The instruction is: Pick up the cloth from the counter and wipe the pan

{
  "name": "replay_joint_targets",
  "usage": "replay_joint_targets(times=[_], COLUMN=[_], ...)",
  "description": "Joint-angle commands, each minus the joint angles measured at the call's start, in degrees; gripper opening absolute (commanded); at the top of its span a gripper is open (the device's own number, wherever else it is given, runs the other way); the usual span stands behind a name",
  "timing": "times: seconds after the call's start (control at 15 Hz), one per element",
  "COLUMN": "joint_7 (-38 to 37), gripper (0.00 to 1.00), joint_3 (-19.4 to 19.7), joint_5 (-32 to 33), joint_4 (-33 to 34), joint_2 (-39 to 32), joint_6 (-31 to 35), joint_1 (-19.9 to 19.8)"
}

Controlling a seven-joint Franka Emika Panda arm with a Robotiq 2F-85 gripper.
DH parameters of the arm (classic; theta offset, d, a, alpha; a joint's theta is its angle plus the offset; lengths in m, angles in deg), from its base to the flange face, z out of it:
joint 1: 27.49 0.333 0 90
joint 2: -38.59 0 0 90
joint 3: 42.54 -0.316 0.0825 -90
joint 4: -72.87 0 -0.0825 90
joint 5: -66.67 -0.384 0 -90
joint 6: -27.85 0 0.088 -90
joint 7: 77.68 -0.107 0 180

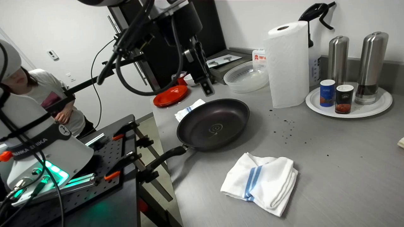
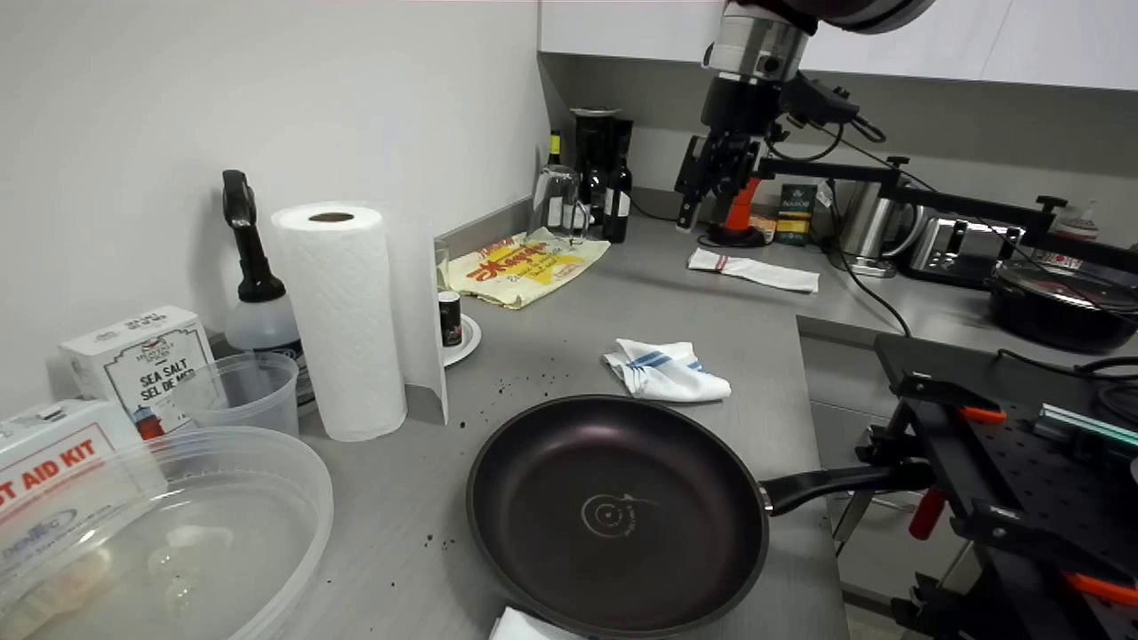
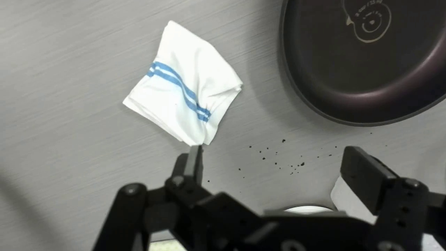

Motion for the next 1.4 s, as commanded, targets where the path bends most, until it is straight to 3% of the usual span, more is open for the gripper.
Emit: replay_joint_targets(times=[0.0,0.33,0.6,1.0,1.33], joint_7=[7.0,11.8,11.4,5.7,-1.5], gripper=[1.00,1.00,1.00,1.00,1.00], joint_3=[1.1,-0.2,-2.2,0.7,4.0], joint_5=[-3.4,-6.4,-6.1,0.9,5.7], joint_4=[4.2,8.7,13.1,19.0,19.0], joint_2=[-5.3,-13.3,-20.8,-30.6,-38.7], joint_6=[-0.9,-0.1,0.6,3.4,12.4], joint_1=[-2.2,-5.5,-7.0,-4.4,-0.1])
